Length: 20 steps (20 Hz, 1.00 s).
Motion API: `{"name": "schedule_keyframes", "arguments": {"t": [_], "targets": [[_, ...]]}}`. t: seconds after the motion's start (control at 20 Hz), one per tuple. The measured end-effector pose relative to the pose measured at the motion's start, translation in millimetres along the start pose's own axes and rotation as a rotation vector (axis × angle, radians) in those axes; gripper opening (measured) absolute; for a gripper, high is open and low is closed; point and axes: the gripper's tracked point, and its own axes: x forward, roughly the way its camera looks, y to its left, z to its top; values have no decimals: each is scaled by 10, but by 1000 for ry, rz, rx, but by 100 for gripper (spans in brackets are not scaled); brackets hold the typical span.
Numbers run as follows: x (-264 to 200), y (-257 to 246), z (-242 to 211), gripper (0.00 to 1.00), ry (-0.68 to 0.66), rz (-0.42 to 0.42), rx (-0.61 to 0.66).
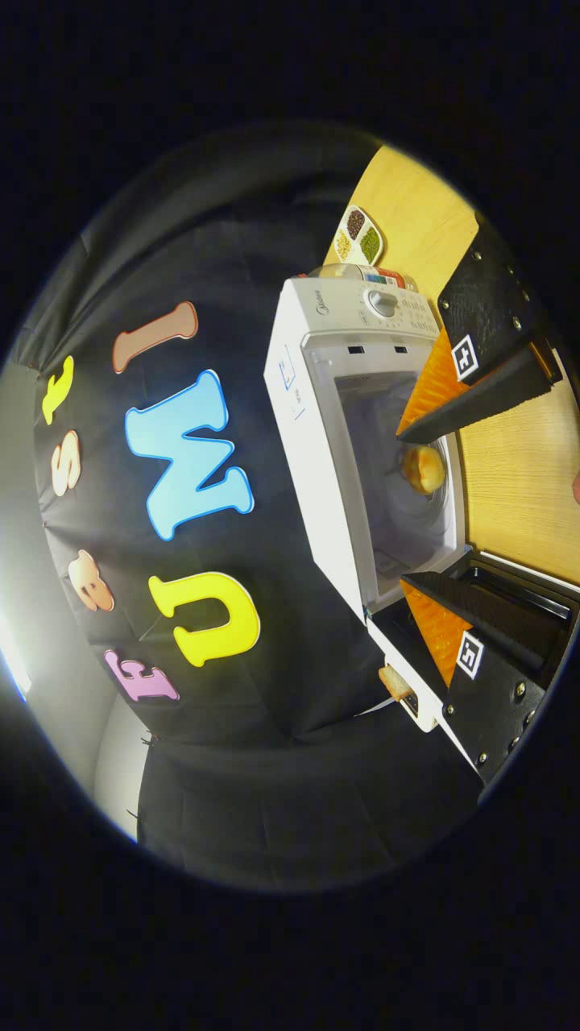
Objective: Open the microwave, put the food inside, and close the microwave door.
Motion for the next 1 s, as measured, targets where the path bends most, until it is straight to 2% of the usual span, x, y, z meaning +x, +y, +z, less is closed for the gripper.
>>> {"name": "schedule_keyframes", "arguments": {"t": [0.55,0.75,1.0], "targets": [[-1202,894,9,97,-16,154,-96],[-1472,1289,-55,97,-18,221,-142],[-1662,1936,-231,97,5,345,-180]]}}
